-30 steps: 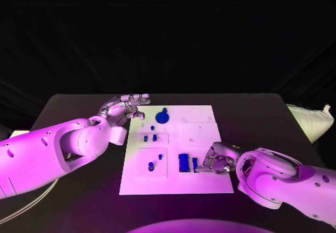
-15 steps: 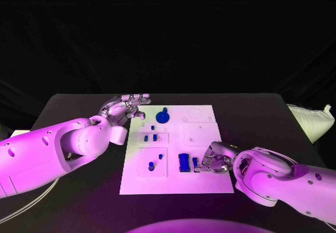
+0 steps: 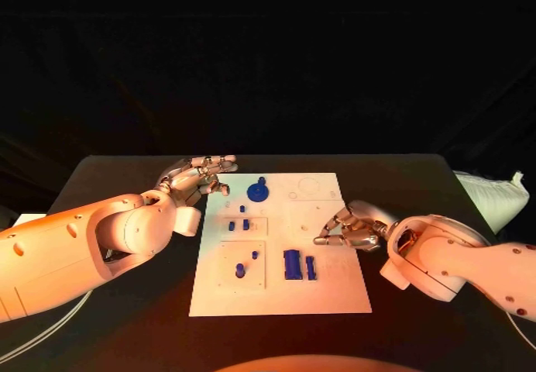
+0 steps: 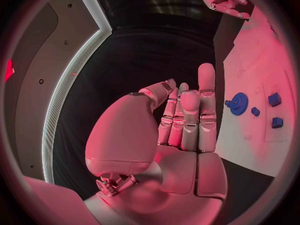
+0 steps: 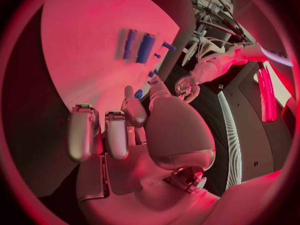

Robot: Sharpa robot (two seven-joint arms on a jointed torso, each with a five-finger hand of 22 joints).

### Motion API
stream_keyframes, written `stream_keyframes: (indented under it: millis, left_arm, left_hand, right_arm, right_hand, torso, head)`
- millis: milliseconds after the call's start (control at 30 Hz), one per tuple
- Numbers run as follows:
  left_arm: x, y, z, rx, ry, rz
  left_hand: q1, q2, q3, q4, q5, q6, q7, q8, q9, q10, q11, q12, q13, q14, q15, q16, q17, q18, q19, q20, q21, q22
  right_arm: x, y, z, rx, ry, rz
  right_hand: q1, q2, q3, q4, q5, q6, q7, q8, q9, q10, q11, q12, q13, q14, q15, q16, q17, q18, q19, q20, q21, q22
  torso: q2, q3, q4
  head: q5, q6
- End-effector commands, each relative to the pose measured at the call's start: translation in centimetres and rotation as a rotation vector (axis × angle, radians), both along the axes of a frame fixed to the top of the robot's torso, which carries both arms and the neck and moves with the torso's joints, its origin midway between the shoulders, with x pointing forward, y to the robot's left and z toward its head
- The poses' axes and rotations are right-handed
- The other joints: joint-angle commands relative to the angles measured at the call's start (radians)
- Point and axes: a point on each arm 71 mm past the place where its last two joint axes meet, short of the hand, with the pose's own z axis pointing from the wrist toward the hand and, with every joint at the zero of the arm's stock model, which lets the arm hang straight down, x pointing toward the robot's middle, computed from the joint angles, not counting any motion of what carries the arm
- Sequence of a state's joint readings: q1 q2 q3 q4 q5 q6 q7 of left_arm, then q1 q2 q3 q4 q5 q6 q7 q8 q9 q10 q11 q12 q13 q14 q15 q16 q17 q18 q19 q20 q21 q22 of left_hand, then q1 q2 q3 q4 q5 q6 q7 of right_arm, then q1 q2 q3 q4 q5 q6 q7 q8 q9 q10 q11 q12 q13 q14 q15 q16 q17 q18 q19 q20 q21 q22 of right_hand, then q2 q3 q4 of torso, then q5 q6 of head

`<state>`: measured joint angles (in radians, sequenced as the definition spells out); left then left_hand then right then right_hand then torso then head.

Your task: Assemble the parts on the task board

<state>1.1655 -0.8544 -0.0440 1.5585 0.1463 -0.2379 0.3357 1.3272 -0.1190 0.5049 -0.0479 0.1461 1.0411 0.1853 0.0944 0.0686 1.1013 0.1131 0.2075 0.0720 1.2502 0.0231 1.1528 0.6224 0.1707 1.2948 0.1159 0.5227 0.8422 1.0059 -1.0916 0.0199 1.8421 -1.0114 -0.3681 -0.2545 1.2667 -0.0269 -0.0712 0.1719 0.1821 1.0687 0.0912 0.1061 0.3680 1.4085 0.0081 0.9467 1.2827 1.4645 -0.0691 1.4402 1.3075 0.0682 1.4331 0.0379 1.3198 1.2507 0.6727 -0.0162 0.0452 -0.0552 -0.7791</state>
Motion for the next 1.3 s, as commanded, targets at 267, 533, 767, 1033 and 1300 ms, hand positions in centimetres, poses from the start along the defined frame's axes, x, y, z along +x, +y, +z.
stream_keyframes:
  millis: [267,533,767,1033,1300]
  left_arm:
    - [1.5,1.1,-0.9,-0.037,-0.028,0.075]
    - [3.6,2.0,-1.8,-0.015,-0.047,0.175]
    - [4.8,2.1,-2.3,-0.001,-0.06,0.219]
    - [4.5,1.9,-2.6,0.03,-0.042,0.207]
    - [2.6,0.8,-2.9,0.115,-0.076,0.264]
  left_hand:
    - [-0.016,0.003,-0.066,0.009,0.001,-0.016,-0.004,0.01,-0.002,-0.035,0.01,0.01,-0.009,-0.286,0.031,-0.378,-0.28,0.0,-0.259,0.025,-0.199,-0.112]
    - [-0.01,0.009,-0.071,0.011,-0.002,-0.02,0.008,-0.015,-0.003,-0.05,0.042,-0.072,-0.01,-0.338,0.114,-0.781,-0.479,-0.003,-0.492,0.116,-0.438,-0.315]
    - [-0.003,0.018,-0.093,0.007,0.0,-0.01,0.01,-0.025,-0.003,-0.043,0.047,-0.107,-0.01,-0.297,0.118,-0.886,-0.526,0.014,-0.475,0.143,-0.455,-0.387]
    - [-0.536,0.119,-0.26,0.048,-0.058,-0.426,-0.066,-0.094,-0.069,-0.47,-0.017,-0.208,-0.072,-0.676,0.061,-1.003,-0.622,-0.052,-0.8,0.037,-0.523,-0.578]
    - [-0.761,0.119,-0.33,0.048,-0.146,-0.601,-0.101,-0.094,-0.069,-0.65,-0.113,-0.208,-0.072,-0.84,-0.023,-1.045,-0.622,-0.084,-0.941,-0.007,-0.523,-0.653]
  right_arm:
    - [6.1,-1.5,0.7,0.637,-0.015,-0.215]
    - [10.0,-1.0,-0.1,0.766,-0.048,-0.248]
    - [11.9,-0.9,-0.5,0.798,-0.08,-0.264]
    - [11.7,-0.6,-0.8,0.737,-0.082,-0.306]
    - [9.8,1.7,-0.3,0.775,-0.137,-0.363]
  right_hand:
    - [0.196,0.052,0.036,-0.076,-0.018,-0.109,0.053,-0.039,-0.074,-0.289,0.061,-0.722,-0.514,-0.253,0.068,-0.847,-0.674,0.113,-0.34,0.059,-0.714,-0.675]
    - [0.244,0.049,0.064,-0.057,-0.024,-0.097,0.07,-0.042,-0.157,-0.289,0.111,-0.883,-0.969,-0.352,0.151,-1.26,-0.98,0.114,-0.421,0.144,-1.035,-0.91]
    - [0.246,0.051,0.071,-0.075,-0.023,-0.081,0.077,-0.043,-0.214,-0.268,0.114,-0.882,-1.141,-0.258,0.144,-1.333,-1.09,0.115,-0.332,0.139,-1.104,-0.984]
    - [-0.364,0.027,0.071,-0.172,-0.086,-0.474,0.011,-0.106,-0.282,-0.72,0.063,-0.947,-1.283,-0.723,0.069,-1.44,-1.189,0.046,-0.758,0.063,-1.196,-1.101]
    - [-0.622,0.027,0.071,-0.172,-0.182,-0.644,-0.019,-0.106,-0.368,-0.916,-0.008,-0.947,-1.283,-0.935,0.069,-1.44,-1.223,0.021,-0.95,0.034,-1.231,-1.143]
  torso:
    - [-0.058,-0.0121,-0.0178]
    - [-0.091,-0.0111,-0.0236]
    - [-0.108,-0.0091,-0.0223]
    - [-0.107,-0.0044,-0.0274]
    - [-0.127,0.0146,-0.0438]
  head:
    - [-0.004,0.039]
    - [-0.014,0.093]
    - [-0.011,0.112]
    - [0.003,0.123]
    - [0.051,0.175]
